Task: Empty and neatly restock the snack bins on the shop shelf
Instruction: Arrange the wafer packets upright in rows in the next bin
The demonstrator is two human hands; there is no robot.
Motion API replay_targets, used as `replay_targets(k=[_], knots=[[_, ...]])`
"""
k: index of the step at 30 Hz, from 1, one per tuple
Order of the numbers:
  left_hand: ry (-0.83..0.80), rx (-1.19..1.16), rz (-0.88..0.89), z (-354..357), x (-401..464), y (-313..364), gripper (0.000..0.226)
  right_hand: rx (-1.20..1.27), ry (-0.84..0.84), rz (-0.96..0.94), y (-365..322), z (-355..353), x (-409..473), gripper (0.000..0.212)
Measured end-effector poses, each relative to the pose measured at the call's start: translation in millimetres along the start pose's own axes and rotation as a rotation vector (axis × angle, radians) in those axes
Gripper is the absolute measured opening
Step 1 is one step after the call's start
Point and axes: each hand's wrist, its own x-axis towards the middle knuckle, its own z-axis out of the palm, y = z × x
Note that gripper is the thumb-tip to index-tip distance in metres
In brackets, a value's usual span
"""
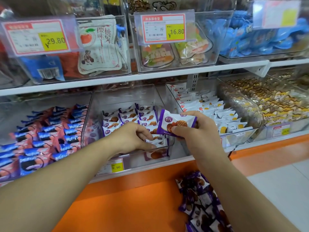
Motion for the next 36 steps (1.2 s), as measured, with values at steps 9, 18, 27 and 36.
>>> replay_targets(k=[9,18,27,36], knots=[[0.005,-0.243,-0.068,-13,-30,8,0.014,-0.096,-0.108,-0.073,-1,6,-4,0.027],[0.048,-0.302,0.201,-47,-81,20,0.032,-0.239,-0.27,-0.182,3,36,-12,0.019],[0.377,0.263,-0.009,-50,-68,-16,0.024,-0.649,-0.078,-0.336,2,35,-10,0.046],[0.26,0.442,-0.02,-17,-40,-19,0.027,-0.739,-0.023,-0.276,11,27,-4,0.059]])
